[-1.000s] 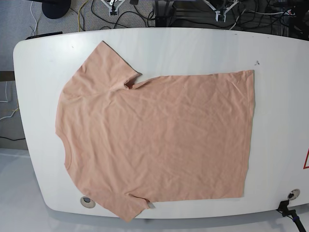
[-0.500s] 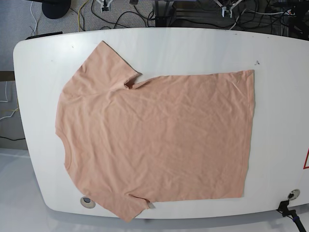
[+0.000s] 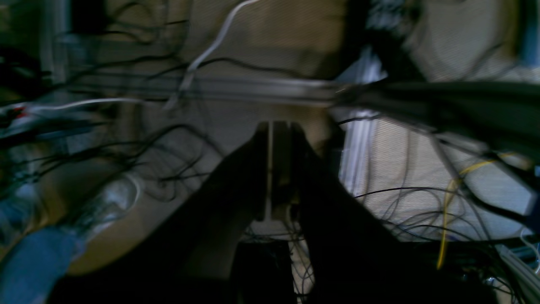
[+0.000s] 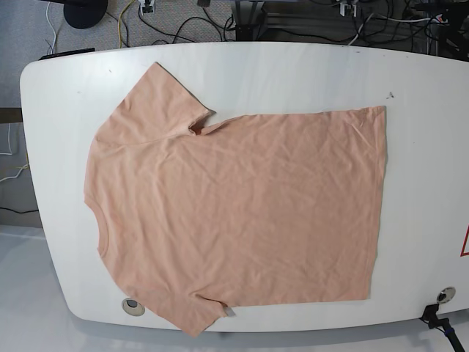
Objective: Fold the T-shirt properly
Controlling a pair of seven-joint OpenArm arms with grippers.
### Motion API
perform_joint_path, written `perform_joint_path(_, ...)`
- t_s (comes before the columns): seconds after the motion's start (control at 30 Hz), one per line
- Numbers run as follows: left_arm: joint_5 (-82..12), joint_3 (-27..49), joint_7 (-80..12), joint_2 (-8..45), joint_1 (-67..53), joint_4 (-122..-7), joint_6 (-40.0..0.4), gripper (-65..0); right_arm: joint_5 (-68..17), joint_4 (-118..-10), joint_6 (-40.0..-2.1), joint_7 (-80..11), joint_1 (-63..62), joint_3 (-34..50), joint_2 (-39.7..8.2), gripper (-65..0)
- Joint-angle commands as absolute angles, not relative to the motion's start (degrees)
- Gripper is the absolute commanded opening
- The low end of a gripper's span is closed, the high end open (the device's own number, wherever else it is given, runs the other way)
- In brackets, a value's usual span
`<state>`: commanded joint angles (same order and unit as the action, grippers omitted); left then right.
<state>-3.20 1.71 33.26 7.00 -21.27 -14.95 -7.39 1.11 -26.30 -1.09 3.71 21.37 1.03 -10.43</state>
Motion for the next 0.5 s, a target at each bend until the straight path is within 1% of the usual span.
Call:
perform_joint_path(0.03,-3.04,1.74,32.93,7.02,-21.57,-15.07,-8.12,-65.0,1.17,-27.68,-1.05,3.85,22.03,0.97,-10.84,-65.0)
perform_joint_path(0.17,-2.67,2.03,33.95,7.36,-24.02,-17.68,-7.97,-65.0,1.32,-34.44,-1.22,3.36,25.44,0.98,-12.42,-65.0)
perform_joint_path(0.2,-3.69,2.05,36.66,7.26,-23.98,-16.76,-8.42,-65.0,0.7,-29.93,-1.89,4.55,22.88,1.29,-11.33,-65.0)
perform_joint_path(0.23,-4.01,2.12,37.33,7.64,-25.43,-17.77,-8.66,-65.0,0.81,-30.5,-1.87,4.69,24.08,1.15,-11.76,-65.0)
perform_joint_path(0.33,-4.85,2.47,40.18,9.16,-29.84,-22.04,-8.8,-65.0,0.84,-32.6,-1.88,4.84,27.44,1.26,-12.68,-65.0)
perform_joint_path(0.5,-5.74,2.55,39.87,12.3,-38.56,-32.79,-8.96,-65.0,0.91,-38.75,-2.0,5.14,34.17,1.21,-14.97,-65.0)
